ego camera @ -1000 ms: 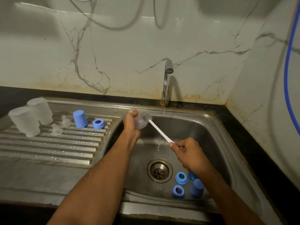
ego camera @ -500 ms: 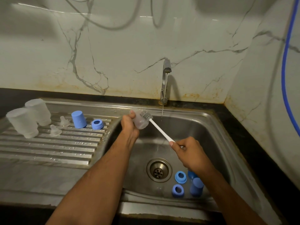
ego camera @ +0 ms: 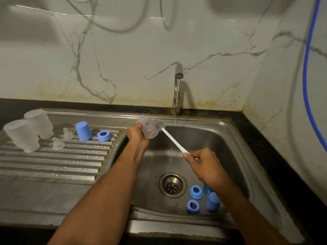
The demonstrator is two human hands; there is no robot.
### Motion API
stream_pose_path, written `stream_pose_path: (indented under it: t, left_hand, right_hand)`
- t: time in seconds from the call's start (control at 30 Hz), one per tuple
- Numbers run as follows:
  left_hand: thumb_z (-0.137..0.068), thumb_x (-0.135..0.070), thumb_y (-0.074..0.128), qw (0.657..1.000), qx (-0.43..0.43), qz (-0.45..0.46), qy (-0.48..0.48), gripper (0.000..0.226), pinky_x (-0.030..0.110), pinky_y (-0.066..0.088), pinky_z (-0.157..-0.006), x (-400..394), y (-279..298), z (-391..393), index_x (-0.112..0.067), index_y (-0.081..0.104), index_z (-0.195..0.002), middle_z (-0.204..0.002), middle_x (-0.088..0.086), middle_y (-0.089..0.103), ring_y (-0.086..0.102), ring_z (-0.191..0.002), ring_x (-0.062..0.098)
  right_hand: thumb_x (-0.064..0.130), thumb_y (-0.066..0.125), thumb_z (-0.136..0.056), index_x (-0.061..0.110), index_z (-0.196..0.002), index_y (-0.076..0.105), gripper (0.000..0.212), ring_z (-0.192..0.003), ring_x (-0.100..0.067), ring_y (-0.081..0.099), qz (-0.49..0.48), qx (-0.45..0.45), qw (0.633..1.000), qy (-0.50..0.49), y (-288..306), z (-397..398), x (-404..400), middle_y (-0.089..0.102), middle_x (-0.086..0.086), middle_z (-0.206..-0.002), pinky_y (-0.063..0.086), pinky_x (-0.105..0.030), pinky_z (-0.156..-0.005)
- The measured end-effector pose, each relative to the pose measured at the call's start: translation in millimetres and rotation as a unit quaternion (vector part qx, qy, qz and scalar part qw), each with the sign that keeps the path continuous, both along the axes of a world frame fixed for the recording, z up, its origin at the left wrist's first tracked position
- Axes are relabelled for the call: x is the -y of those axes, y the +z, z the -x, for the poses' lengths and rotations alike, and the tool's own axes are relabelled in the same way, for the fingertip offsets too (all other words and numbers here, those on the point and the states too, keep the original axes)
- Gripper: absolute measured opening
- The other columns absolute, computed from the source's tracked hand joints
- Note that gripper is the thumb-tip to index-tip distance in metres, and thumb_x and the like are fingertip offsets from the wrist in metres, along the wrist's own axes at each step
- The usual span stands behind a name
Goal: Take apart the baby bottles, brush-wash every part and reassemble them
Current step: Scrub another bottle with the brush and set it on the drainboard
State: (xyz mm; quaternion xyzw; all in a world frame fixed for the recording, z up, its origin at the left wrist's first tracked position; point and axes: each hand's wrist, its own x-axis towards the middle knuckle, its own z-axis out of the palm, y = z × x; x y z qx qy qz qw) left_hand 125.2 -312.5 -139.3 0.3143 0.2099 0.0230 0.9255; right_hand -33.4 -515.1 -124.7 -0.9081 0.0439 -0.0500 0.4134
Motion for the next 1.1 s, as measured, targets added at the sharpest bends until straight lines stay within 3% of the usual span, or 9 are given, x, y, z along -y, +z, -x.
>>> stream_pose_path:
  t: [0.27, 0.4, 0.6, 0.83, 0.97, 1.03, 1.1]
  left_hand:
    - [-0.105, -0.014, 0.045, 0.998, 0.03, 0.003, -0.064, 0.036, 0.056, 0.051, -0.093, 19.4, -0.8, 19.7, -0.008, 0.043, -0.139, -0.134, 0.023, 0.057, 0.06, -0.119, 0.04]
    - [-0.105, -0.014, 0.041, 0.998, 0.013, 0.056, -0.034, 0.038, 0.052, 0.056, -0.076, 11.2, 3.9, 14.8, -0.005, 0.044, -0.142, -0.12, 0.021, 0.062, 0.065, -0.103, 0.035]
    - [-0.095, -0.01, 0.063, 0.997, 0.019, 0.048, -0.061, 0.038, 0.056, 0.054, -0.097, 8.6, -4.7, 23.3, -0.006, 0.05, -0.13, -0.127, 0.023, 0.055, 0.061, -0.113, 0.042]
    - [-0.079, -0.008, 0.074, 0.994, -0.016, 0.038, -0.098, 0.052, 0.052, 0.059, -0.088, 6.9, -4.0, 24.6, -0.01, 0.055, -0.128, -0.13, 0.023, 0.051, 0.059, -0.113, 0.046]
    - [-0.077, -0.014, 0.075, 0.969, -0.013, -0.108, -0.223, 0.053, 0.038, 0.056, -0.086, 8.7, -1.3, 32.3, -0.008, 0.056, -0.127, -0.128, 0.019, 0.059, 0.061, -0.114, 0.033]
    - [-0.078, -0.004, 0.074, 0.939, 0.017, -0.218, -0.266, 0.052, 0.043, 0.057, -0.09, 9.2, -1.4, 32.3, -0.008, 0.059, -0.128, -0.131, 0.018, 0.058, 0.06, -0.115, 0.034]
    - [-0.082, 0.007, 0.067, 0.888, 0.053, -0.356, -0.286, 0.047, 0.048, 0.055, -0.096, 14.7, -0.1, 32.5, -0.011, 0.06, -0.126, -0.125, 0.014, 0.06, 0.061, -0.113, 0.032]
  right_hand:
    - [0.042, 0.059, -0.101, 0.014, -0.079, 0.07, 0.038, -0.045, -0.008, 0.045, -0.024, -0.004, 0.999, -0.032, 1.6, -5.7, -1.7, 0.052, 0.002, -0.055, 0.042, -0.027, -0.048]
    - [0.045, 0.059, -0.1, 0.017, -0.083, 0.073, 0.036, -0.045, -0.004, 0.047, 0.034, -0.006, 0.999, -0.034, 7.1, -1.8, 9.6, 0.055, 0.006, -0.054, 0.038, -0.019, -0.044]
    - [0.047, 0.06, -0.099, 0.014, -0.08, 0.072, 0.04, -0.054, -0.013, 0.057, 0.085, -0.026, 0.993, -0.073, 9.3, 4.9, 35.7, 0.061, -0.002, -0.059, 0.051, -0.03, -0.056]
    - [0.045, 0.061, -0.098, 0.013, -0.074, 0.07, 0.041, -0.051, -0.015, 0.052, 0.033, -0.028, 0.997, -0.064, 14.0, 3.4, 37.4, 0.057, -0.003, -0.055, 0.049, -0.034, -0.057]
    - [0.043, 0.062, -0.099, 0.009, -0.073, 0.069, 0.044, -0.045, -0.013, 0.046, 0.003, -0.006, 0.997, -0.076, 10.0, -2.2, 34.4, 0.051, 0.0, -0.05, 0.043, -0.031, -0.054]
    - [0.044, 0.061, -0.099, 0.009, -0.075, 0.07, 0.043, -0.046, -0.012, 0.047, 0.01, -0.01, 0.997, -0.08, 9.7, -1.6, 36.1, 0.051, -0.001, -0.051, 0.043, -0.031, -0.053]
    - [0.045, 0.061, -0.099, 0.012, -0.076, 0.071, 0.041, -0.048, -0.012, 0.05, 0.025, -0.01, 0.997, -0.076, 11.3, -0.8, 39.4, 0.054, -0.001, -0.053, 0.046, -0.031, -0.054]
